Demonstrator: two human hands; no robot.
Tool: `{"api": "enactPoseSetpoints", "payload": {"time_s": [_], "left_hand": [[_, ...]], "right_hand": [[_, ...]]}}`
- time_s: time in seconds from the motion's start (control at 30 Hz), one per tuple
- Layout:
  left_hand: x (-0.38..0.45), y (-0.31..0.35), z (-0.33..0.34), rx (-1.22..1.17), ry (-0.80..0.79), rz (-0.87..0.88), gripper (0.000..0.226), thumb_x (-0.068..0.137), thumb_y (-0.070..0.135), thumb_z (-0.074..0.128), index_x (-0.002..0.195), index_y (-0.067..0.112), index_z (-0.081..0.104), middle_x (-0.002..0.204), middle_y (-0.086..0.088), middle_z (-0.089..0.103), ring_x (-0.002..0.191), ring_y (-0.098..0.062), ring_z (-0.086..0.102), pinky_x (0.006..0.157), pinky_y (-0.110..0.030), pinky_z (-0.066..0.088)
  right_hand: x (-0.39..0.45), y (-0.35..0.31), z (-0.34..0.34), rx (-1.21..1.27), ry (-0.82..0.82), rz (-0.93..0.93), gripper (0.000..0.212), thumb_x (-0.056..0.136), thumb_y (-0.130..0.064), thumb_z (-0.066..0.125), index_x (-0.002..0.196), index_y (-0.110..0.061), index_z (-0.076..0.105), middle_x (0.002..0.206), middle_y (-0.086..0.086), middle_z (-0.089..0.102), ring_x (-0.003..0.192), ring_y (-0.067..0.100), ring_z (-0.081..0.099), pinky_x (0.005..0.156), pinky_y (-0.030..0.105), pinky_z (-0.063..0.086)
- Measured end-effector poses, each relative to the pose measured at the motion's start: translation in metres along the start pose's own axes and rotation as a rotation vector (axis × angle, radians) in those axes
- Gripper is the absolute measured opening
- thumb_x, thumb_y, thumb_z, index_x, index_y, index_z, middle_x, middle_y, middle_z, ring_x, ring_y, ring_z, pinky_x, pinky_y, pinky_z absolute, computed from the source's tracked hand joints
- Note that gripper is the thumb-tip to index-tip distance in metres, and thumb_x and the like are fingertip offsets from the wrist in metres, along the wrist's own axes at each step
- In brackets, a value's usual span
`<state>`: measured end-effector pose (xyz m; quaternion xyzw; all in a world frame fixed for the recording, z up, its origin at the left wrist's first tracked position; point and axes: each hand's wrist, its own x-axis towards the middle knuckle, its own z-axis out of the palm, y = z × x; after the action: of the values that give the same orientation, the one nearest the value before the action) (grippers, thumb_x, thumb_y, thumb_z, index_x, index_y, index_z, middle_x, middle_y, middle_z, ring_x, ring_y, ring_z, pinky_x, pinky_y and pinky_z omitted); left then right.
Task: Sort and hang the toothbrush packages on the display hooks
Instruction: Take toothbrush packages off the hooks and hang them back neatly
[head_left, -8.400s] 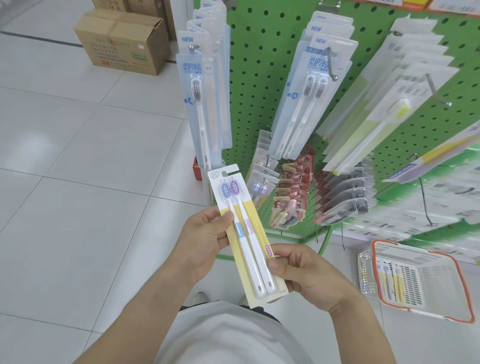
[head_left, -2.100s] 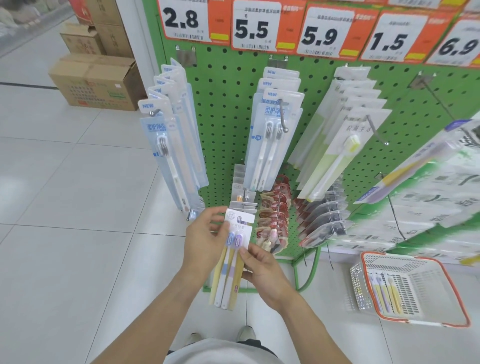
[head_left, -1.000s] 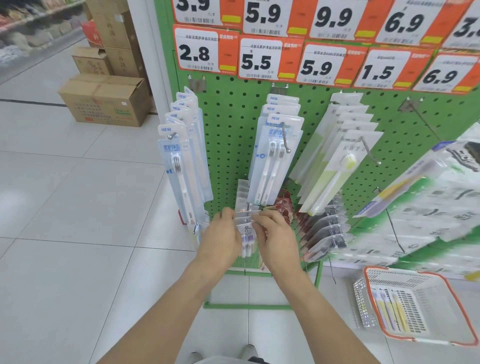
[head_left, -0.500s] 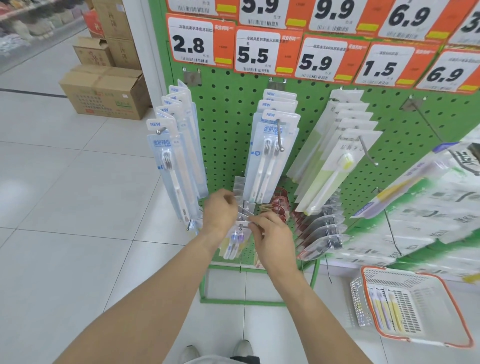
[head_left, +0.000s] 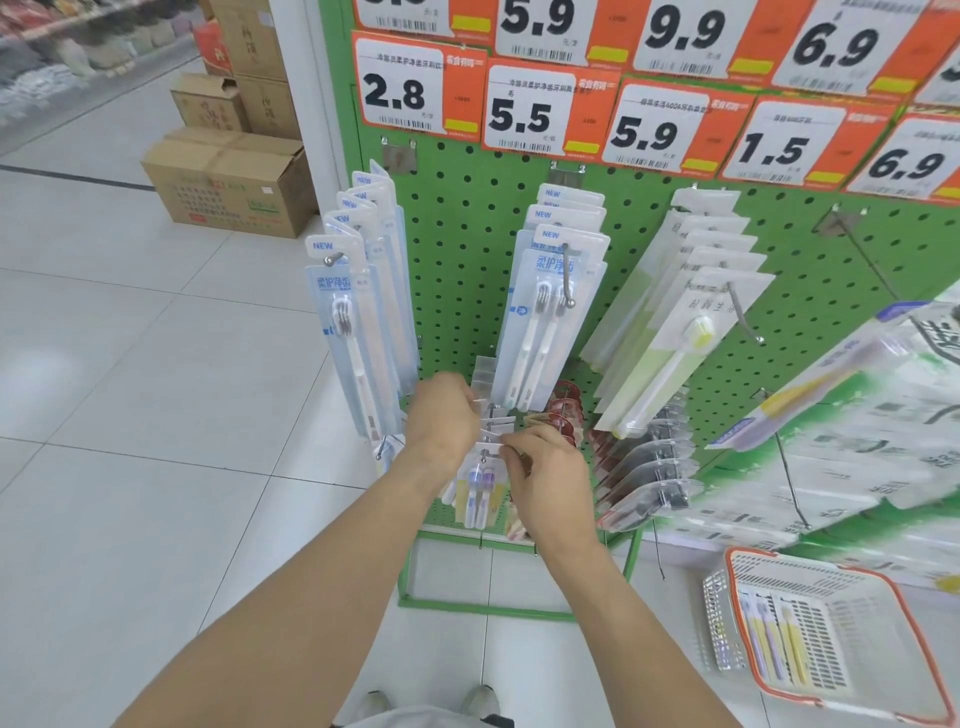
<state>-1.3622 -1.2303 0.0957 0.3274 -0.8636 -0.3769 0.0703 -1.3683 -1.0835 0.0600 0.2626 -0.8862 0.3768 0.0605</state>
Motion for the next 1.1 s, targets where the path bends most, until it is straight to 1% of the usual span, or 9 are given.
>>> {"api": "enactPoseSetpoints", "payload": {"time_s": [0.1,0.23,0.33,0.4,0.53,0.63,0.77,0.93,1.1], "left_hand": [[-0.003,0.005,-0.002,0.102,-0.002,0.040,0.015,0.088,-0.007,0.055,0.085,-0.001,0.069,0.087,-0.014,0.071,0.082,-0.031,0.067,0.072,-0.041,0.058],[-0.003,0.004,-0.005,0.095,0.006,0.056,0.017,0.085,-0.011,0.053,0.083,-0.001,0.066,0.083,-0.011,0.067,0.075,-0.030,0.060,0.073,-0.045,0.056],[-0.003,0.003,-0.007,0.093,0.017,0.064,0.020,0.084,-0.014,0.051,0.085,0.000,0.065,0.090,-0.014,0.070,0.083,-0.030,0.065,0.072,-0.042,0.054],[-0.005,0.002,-0.008,0.112,0.021,0.076,0.021,0.086,-0.014,0.049,0.085,0.002,0.063,0.089,-0.013,0.068,0.078,-0.025,0.060,0.068,-0.039,0.050],[-0.014,0.003,-0.012,0.211,0.014,0.091,0.023,0.087,-0.014,0.047,0.085,0.005,0.059,0.076,-0.005,0.056,0.064,-0.018,0.049,0.055,-0.029,0.038],[-0.025,0.004,-0.016,0.272,0.024,0.098,0.028,0.080,-0.018,0.045,0.076,0.009,0.051,0.067,-0.001,0.046,0.059,-0.016,0.043,0.050,-0.028,0.031],[-0.037,-0.005,-0.016,0.267,0.059,0.109,0.029,0.086,-0.009,0.049,0.067,0.013,0.042,0.062,-0.002,0.044,0.056,-0.020,0.042,0.045,-0.030,0.025],[-0.059,-0.020,-0.020,0.211,0.101,0.100,0.016,0.093,0.004,0.051,0.078,0.009,0.049,0.065,-0.005,0.052,0.056,-0.022,0.046,0.045,-0.031,0.026],[-0.082,-0.026,-0.026,0.089,0.176,0.062,0.014,0.095,0.011,0.054,0.083,0.004,0.056,0.071,-0.011,0.064,0.067,-0.029,0.059,0.059,-0.038,0.047]], "right_hand": [[0.000,0.000,-0.001,-0.005,-0.011,0.003,0.014,0.090,-0.004,0.070,0.094,-0.013,0.080,0.093,0.000,0.069,0.074,0.011,0.062,0.069,0.016,0.041],[-0.001,0.000,-0.001,-0.010,-0.009,-0.001,0.015,0.090,-0.007,0.070,0.095,-0.015,0.080,0.093,-0.001,0.069,0.075,0.014,0.065,0.071,0.028,0.052],[-0.001,-0.001,0.000,-0.023,-0.013,0.009,0.016,0.090,-0.008,0.069,0.095,-0.018,0.080,0.092,-0.002,0.068,0.074,0.015,0.064,0.070,0.030,0.053],[-0.002,-0.002,-0.001,-0.025,-0.012,0.016,0.017,0.090,-0.006,0.068,0.092,-0.018,0.080,0.090,-0.001,0.067,0.073,0.015,0.063,0.069,0.031,0.052],[-0.002,-0.005,-0.003,-0.031,-0.013,0.033,0.017,0.090,-0.006,0.068,0.094,-0.016,0.081,0.093,-0.001,0.070,0.076,0.015,0.065,0.071,0.023,0.045],[-0.001,-0.006,-0.003,-0.032,-0.017,0.045,0.018,0.090,-0.006,0.069,0.100,-0.015,0.081,0.099,-0.001,0.070,0.080,0.015,0.067,0.073,0.019,0.043],[-0.002,-0.009,-0.002,-0.044,-0.015,0.039,0.017,0.091,-0.008,0.068,0.101,-0.015,0.080,0.101,0.001,0.069,0.081,0.019,0.067,0.074,0.031,0.054],[-0.003,-0.012,-0.003,-0.057,0.001,0.028,0.011,0.092,-0.010,0.068,0.090,-0.011,0.079,0.096,0.001,0.067,0.074,0.019,0.065,0.070,0.036,0.056],[-0.002,-0.011,-0.001,-0.057,-0.018,0.042,0.014,0.092,-0.013,0.066,0.086,-0.016,0.079,0.099,-0.003,0.065,0.073,0.016,0.064,0.072,0.035,0.054]]}}
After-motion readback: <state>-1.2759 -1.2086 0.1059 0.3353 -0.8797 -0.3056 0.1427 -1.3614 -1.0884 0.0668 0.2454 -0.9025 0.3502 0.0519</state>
